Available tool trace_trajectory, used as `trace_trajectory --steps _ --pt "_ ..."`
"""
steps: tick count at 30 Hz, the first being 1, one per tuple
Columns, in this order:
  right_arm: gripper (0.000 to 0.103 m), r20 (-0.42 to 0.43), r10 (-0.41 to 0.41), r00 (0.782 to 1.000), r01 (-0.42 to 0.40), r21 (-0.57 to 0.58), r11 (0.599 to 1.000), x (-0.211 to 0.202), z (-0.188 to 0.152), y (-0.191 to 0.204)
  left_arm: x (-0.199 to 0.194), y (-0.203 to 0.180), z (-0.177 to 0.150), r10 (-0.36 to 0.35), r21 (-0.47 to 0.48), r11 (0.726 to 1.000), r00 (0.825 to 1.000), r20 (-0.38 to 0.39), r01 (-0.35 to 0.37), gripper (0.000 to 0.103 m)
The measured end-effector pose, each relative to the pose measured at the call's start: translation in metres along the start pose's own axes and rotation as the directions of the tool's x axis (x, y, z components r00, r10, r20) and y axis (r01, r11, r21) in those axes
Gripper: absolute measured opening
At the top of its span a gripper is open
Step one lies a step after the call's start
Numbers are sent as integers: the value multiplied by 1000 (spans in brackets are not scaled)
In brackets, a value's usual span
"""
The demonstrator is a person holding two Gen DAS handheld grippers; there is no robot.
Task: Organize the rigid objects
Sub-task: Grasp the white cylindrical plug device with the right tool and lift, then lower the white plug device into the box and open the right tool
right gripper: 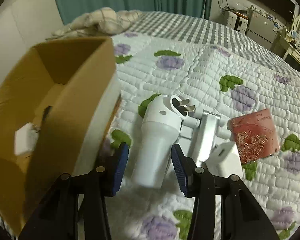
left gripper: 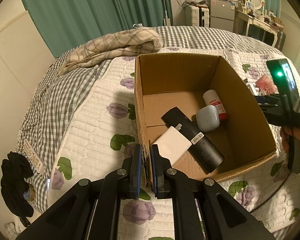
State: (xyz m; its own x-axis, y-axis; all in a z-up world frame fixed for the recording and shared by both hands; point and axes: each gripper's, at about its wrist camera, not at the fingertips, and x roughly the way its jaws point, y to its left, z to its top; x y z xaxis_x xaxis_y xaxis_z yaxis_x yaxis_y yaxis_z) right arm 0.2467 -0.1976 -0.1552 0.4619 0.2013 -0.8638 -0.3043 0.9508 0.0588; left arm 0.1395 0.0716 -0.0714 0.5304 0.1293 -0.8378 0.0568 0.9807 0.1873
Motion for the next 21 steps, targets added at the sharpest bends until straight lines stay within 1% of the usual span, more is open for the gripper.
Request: trace_trajectory --steps 1,2,4,5,8,10,11,14,17,21 --pt "42 -1 -4 1000 4 5 1000 3 2 -1 0 0 0 0 0 1000 1000 -1 0 8" --pt "34 2 -10 1000 10 15 1000 5 5 -2 0 -1 -1 0 0 1000 1000 -1 0 8" --pt "33 16 -1 1000 1 39 999 4 6 -6 1 -1 -1 -2 -1 1000 1000 -4 2 8" --pt "32 41 -1 999 -1 40 999 -3 7 -6 1 0 -2 -4 -1 1000 1000 -6 4 8" --pt "32 122 11 992 -13 16 1000 -36 12 1 2 0 -2 -3 0 1000 1000 -8 3 8" --pt "32 184 37 982 -39 9 999 -65 19 8 2 0 -2 -4 -2 1000 1000 -8 4 8" --pt "32 224 55 973 -56 -1 998 -84 24 15 3 0 -2 -4 -3 1000 1000 -9 4 8" --pt "32 279 102 955 -90 -56 994 -115 39 40 3 0 -3 -9 -8 1000 1000 -12 9 8" --pt "32 279 120 953 -92 -112 989 -119 42 68 2 0 -3 -13 -9 1000 1000 -14 13 8" --pt "32 218 119 969 -81 -179 980 -94 21 110 1 0 -3 -13 -7 1000 1000 -14 13 8"
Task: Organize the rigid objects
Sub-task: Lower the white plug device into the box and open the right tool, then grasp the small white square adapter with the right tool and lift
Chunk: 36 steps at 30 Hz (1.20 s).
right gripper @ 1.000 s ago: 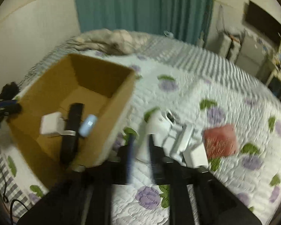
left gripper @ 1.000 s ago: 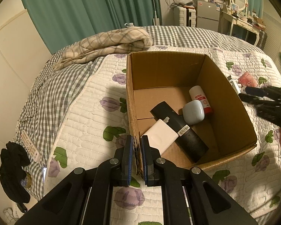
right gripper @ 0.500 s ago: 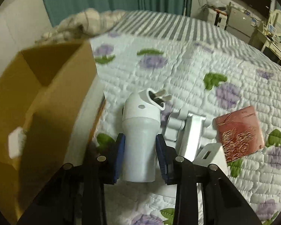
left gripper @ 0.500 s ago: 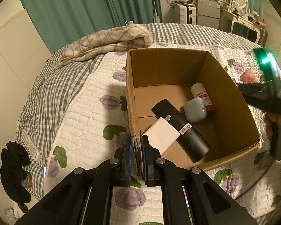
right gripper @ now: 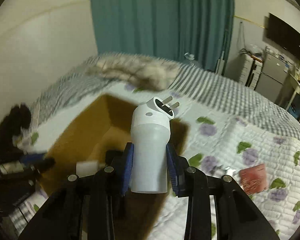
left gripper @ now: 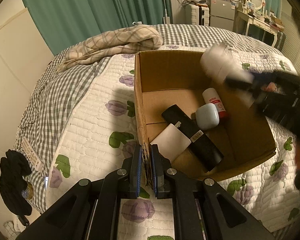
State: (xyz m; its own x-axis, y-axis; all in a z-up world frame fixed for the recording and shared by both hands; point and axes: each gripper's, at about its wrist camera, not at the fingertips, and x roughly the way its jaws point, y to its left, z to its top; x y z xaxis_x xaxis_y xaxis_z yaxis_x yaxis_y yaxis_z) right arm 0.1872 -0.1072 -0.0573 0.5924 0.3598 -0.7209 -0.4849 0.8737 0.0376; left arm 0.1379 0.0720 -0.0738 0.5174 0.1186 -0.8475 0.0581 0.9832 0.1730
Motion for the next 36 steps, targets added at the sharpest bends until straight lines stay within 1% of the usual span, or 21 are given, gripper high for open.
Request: trace_trajectory --steps 3,5,9,10,11,12,13,15,18,20,21,22,24,26,30,36 --pt "32 -39 27 999 -27 -10 1000 17 -14 16 -1 0 0 -3 0 1000 1000 -2 3 8" --pt "32 -49 26 998 -28 -27 999 23 -16 20 -1 0 0 -3 -1 1000 1000 -3 3 8" --pt "33 -48 41 998 -44 -64 997 19 -19 25 -1 0 0 -1 0 1000 1000 -3 1 8" --pt "43 -38 40 998 -42 -63 997 14 -19 22 -1 0 0 -3 1 1000 1000 -4 3 8" --pt "68 -19 32 999 -33 -56 998 8 -18 17 -1 0 1 -2 0 1000 1000 -3 2 8" --pt "80 10 16 1000 -15 -47 999 -1 -16 9 -2 0 0 -4 0 1000 1000 -4 4 8" --pt "86 39 -2 999 3 -36 999 -10 -15 2 -1 0 1 -3 0 1000 1000 -3 3 8" --pt "86 69 -51 996 52 -12 999 -28 -12 -22 -1 -1 1 -2 1 1000 1000 -4 2 8" --pt "86 71 -157 985 153 54 987 -45 -15 -70 -1 0 1 -2 -1 1000 1000 -2 2 8" --pt "86 35 -205 978 200 112 973 -47 -22 -100 -2 0 0 -1 -1 1000 1000 -1 1 8" --pt "86 4 -225 974 222 152 963 -45 -29 -119 -2 0 0 0 -1 1000 1000 -2 0 8" --pt "86 -18 -233 972 232 178 956 -42 -35 -131 -2 0 0 1 -1 1000 1000 -3 -1 8" --pt "86 -89 -247 965 262 234 936 -29 -53 -160 -3 -1 0 7 2 1000 1000 -5 -6 8" --pt "86 -147 -241 959 275 286 918 -14 -73 -178 -3 -3 0 15 6 1000 1000 -7 -15 8" --pt "86 -207 -190 960 251 328 911 12 -97 -189 -2 -4 0 26 10 1000 1000 -11 -26 8" --pt "86 -194 -152 969 216 368 905 25 -102 -191 -1 -4 2 34 8 999 999 -16 -34 8"
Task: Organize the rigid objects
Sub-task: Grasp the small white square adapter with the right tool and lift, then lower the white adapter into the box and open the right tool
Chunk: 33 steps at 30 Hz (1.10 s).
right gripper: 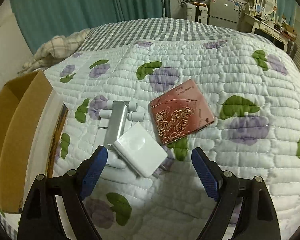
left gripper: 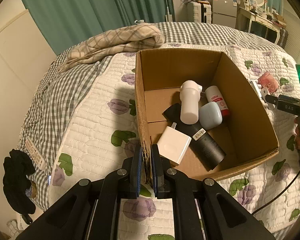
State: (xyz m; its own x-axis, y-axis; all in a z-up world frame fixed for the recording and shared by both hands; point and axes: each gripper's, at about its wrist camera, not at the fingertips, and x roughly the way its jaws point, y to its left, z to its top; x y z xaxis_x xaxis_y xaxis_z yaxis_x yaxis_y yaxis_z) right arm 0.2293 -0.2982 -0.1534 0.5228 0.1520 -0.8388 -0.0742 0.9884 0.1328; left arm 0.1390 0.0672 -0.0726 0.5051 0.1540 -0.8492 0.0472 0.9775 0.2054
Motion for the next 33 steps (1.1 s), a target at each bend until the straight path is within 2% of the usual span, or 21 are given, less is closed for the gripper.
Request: trace_trajectory --steps 6,14,20,26,30,33 --pt "83 -20 35 999 -34 44 998 14 2 -3 -1 0 0 3 2 1000 1000 0 -3 8" --pt "66 -19 94 995 -92 88 992 21 2 -7 0 0 -1 7 4 1000 1000 1 -7 8" --pt "65 -8 85 996 -84 85 993 16 0 -4 0 0 -1 6 3 1000 1000 1 -6 8" --pt "65 70 70 995 -76 80 994 -14 -3 -5 0 0 -2 6 5 1000 1000 1 -6 8" --pt "65 145 43 988 -45 13 999 -53 4 11 0 -1 -2 2 6 1000 1000 -1 -2 8" --pt "65 218 66 974 -56 -50 997 -90 17 31 0 -1 -1 -4 4 1000 1000 -1 4 8"
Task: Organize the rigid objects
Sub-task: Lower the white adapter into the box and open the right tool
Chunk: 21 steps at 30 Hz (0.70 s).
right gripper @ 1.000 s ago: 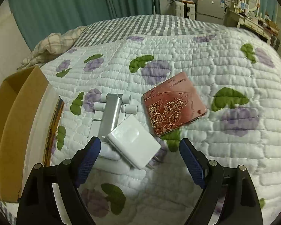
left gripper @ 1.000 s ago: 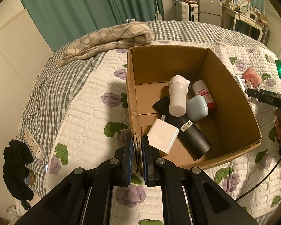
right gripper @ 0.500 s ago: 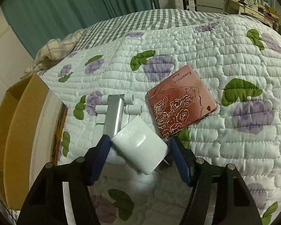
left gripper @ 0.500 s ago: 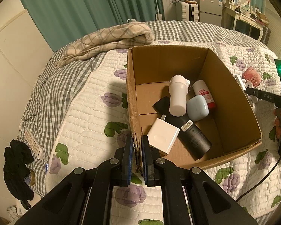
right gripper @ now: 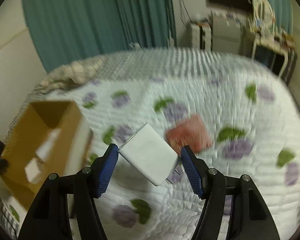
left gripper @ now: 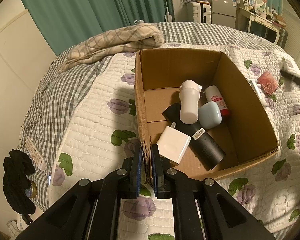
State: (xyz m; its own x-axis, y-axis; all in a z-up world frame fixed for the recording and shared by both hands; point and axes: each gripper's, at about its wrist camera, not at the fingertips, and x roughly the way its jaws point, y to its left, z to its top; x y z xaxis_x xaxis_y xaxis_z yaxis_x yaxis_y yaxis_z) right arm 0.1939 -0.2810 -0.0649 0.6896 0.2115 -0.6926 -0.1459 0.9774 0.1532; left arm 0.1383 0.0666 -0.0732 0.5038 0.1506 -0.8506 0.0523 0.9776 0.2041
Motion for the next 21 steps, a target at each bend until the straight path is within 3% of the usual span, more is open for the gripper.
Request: trace_trajectory --steps 5,8,13,21 --pt "65 111 75 991 -58 -147 987 -52 31 60 -1 0 0 -1 -2 1000 1000 0 1 8" --pt "65 121 162 979 -129 -242 962 -68 37 105 -1 0 0 -4 -4 1000 1000 1 4 8" --pt "65 18 233 972 -213 -347 914 -49 19 168 -1 0 1 -8 -6 1000 1000 0 8 8" --pt "65 -164 177 970 -230 -400 887 9 -31 195 -1 0 0 -16 -9 1000 1000 6 16 8"
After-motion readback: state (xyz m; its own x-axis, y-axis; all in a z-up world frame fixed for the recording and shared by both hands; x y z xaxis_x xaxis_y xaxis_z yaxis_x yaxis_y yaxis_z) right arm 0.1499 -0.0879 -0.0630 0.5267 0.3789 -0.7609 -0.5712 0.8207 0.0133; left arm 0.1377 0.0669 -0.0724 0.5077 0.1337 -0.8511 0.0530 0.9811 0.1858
